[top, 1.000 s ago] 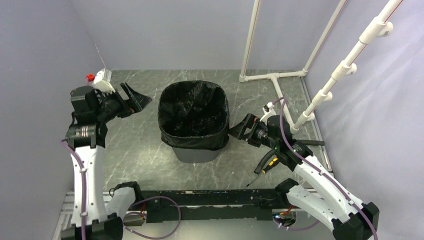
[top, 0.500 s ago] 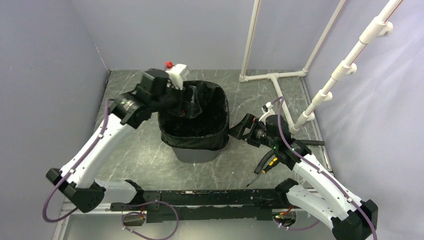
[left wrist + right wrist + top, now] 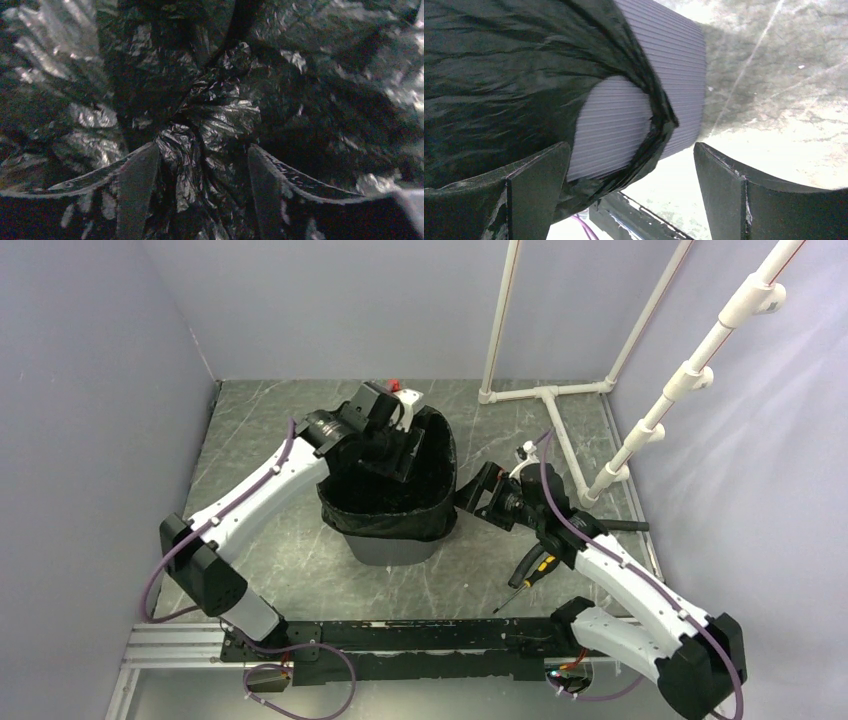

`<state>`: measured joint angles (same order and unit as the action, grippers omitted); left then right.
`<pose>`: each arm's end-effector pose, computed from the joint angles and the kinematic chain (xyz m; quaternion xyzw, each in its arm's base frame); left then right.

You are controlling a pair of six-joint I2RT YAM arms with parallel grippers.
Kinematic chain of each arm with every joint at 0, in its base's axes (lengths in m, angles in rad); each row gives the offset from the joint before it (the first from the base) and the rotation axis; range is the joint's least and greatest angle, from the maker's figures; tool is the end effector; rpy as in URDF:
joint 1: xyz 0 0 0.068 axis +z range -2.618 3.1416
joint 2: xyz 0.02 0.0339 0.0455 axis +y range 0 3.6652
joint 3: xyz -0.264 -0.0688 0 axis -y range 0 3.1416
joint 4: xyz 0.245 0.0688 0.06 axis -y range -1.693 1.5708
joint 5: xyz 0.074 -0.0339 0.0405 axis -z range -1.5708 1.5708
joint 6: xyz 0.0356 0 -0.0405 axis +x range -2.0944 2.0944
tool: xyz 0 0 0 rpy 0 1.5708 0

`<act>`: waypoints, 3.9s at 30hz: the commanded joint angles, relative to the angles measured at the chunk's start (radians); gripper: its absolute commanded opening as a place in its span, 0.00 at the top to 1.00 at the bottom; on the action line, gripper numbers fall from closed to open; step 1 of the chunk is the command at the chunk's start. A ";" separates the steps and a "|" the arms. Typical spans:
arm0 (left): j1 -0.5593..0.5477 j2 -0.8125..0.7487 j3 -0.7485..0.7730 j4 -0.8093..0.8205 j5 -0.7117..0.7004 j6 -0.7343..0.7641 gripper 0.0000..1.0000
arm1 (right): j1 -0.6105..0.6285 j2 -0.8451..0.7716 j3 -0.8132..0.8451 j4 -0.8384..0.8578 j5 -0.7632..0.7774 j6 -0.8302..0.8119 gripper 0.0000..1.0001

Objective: Put the trash bags into the trash bin

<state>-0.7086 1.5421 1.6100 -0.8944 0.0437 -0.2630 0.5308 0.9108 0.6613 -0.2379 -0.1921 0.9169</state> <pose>0.2473 -0.2140 0.3733 0.2135 0.9066 -0.1877 0.3120 0.1748 0.1105 0.2687 0.1151 0.8465 0.4015 0.3301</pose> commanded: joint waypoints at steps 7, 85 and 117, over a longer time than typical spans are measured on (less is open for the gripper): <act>-0.005 0.064 -0.113 0.236 0.066 -0.021 0.32 | -0.012 0.090 0.003 0.124 -0.043 0.035 0.00; 0.014 0.028 -0.175 0.295 0.177 0.005 0.11 | -0.043 0.159 0.069 0.024 -0.009 -0.003 0.01; 0.827 -0.398 -0.619 0.472 0.593 -0.254 0.09 | 0.233 0.590 1.077 -0.526 0.126 -0.530 0.28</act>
<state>0.1169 1.1492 1.1210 -0.5747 0.3550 -0.3946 0.7128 1.3315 1.6047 -0.5606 -0.1036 0.5060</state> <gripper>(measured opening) 0.920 0.719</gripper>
